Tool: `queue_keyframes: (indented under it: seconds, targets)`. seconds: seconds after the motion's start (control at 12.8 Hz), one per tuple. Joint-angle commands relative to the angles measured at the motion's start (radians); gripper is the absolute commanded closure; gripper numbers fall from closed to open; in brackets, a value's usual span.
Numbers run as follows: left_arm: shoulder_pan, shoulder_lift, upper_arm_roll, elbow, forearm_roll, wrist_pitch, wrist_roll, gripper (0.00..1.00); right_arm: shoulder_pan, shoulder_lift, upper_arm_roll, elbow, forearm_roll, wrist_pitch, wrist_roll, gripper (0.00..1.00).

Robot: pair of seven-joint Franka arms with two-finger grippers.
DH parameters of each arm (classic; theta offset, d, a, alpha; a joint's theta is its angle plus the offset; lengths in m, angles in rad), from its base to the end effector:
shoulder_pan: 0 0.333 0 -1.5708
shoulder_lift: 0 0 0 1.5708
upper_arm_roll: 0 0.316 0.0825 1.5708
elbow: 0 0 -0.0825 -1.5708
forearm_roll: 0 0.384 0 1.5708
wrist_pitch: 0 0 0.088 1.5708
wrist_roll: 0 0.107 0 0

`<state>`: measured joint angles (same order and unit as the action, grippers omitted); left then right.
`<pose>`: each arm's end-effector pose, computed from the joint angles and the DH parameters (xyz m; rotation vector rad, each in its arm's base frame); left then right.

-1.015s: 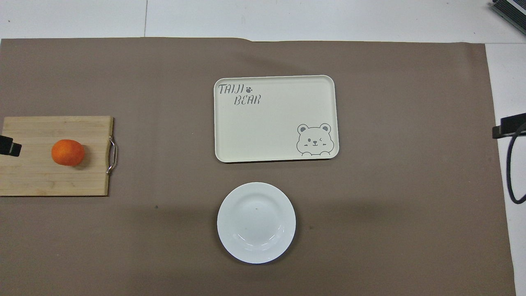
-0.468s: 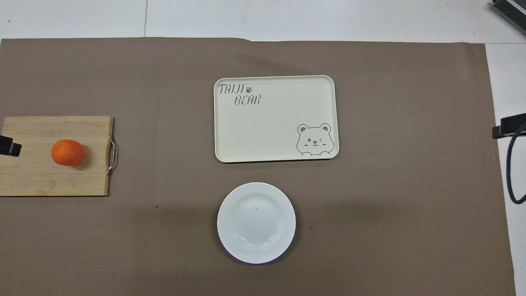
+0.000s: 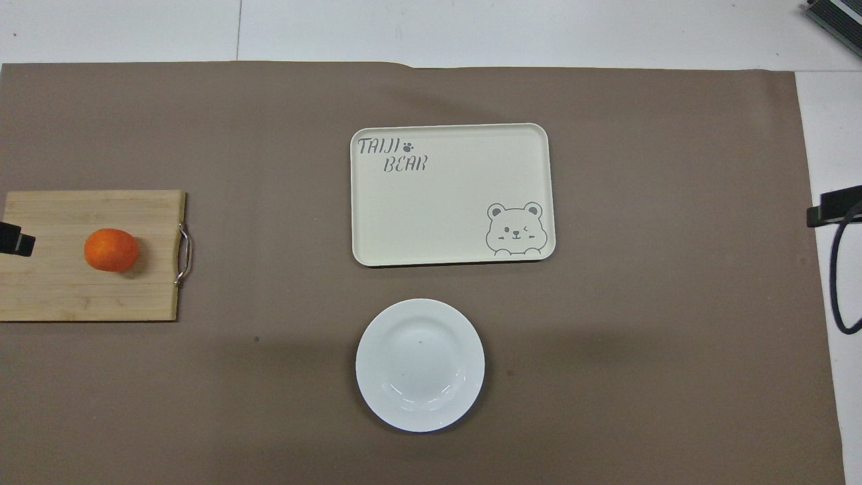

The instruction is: Place orange and plate with both arms

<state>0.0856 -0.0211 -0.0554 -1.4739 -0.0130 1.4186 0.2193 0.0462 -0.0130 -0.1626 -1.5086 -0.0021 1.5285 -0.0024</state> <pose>0.5315 0.0141 0.6678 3.1111 -0.2977 -0.0508 0.5428 -0.0644 0.6570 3.1341 -0.1791 0.0513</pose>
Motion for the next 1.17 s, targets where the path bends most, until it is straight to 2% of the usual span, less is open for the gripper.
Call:
queue_keyframes:
  seconds: [0.0, 0.62, 1.09]
  targets:
    - [-0.007, -0.016, 0.005, -0.022, 0.008, 0.013, 0.005, 0.0, -0.009, -0.01, 0.008, -0.002, 0.022, -0.013, 0.016, 0.0]
    - [-0.004, -0.017, 0.005, -0.028, 0.008, 0.022, 0.005, 0.0, -0.009, -0.008, 0.008, -0.002, 0.022, -0.013, 0.016, 0.0]
    - [0.008, -0.019, 0.012, -0.089, 0.008, 0.169, 0.023, 0.0, -0.009, -0.008, 0.008, -0.002, 0.022, -0.014, 0.016, 0.0]
